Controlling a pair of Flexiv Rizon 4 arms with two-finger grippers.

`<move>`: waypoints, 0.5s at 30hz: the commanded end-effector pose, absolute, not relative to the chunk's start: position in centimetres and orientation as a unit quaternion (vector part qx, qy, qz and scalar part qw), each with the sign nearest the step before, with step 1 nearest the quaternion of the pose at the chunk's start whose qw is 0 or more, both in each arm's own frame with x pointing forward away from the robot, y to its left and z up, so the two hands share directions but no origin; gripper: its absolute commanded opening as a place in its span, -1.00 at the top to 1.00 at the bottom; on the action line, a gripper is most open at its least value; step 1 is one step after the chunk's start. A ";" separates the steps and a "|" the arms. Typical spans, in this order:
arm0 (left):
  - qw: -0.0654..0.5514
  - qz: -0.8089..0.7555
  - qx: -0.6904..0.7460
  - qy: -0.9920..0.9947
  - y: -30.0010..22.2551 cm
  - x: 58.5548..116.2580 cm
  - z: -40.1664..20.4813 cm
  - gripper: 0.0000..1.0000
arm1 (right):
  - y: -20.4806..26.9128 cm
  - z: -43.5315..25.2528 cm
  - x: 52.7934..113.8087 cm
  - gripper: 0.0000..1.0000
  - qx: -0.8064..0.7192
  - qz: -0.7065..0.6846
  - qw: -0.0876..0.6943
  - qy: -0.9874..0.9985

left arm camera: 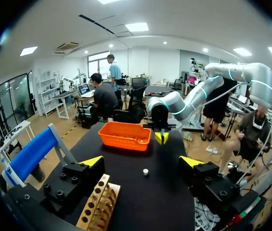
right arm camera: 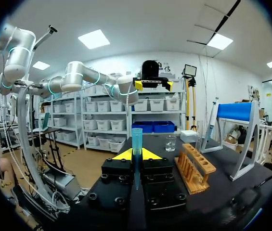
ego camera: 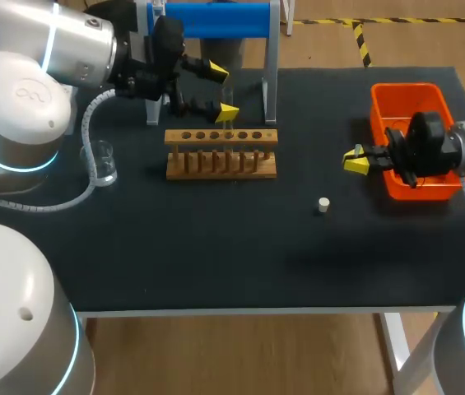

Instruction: Invert the test tube, pick up the pipette, mount the tip to pipette, aspirate from beaker and dispense into the tube, eject the tip, return the pipette, and cap with the stopper.

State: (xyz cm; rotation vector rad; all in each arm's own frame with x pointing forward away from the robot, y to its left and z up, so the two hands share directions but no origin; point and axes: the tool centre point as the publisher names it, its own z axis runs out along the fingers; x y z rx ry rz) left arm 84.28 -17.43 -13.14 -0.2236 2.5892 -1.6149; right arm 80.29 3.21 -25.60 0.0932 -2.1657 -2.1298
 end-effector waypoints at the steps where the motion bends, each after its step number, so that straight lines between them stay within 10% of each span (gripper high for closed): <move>1: 0.040 -0.528 -0.072 0.845 -17.4 84.3 -13.2 -1.00 | 3.2 -25.6 80.3 1.00 0.031 -0.700 0.052 -0.712; 15: 0.073 -0.516 -0.151 0.840 -8.5 86.4 -14.3 -1.00 | 3.2 -25.6 80.3 1.00 0.031 -0.700 0.052 -0.712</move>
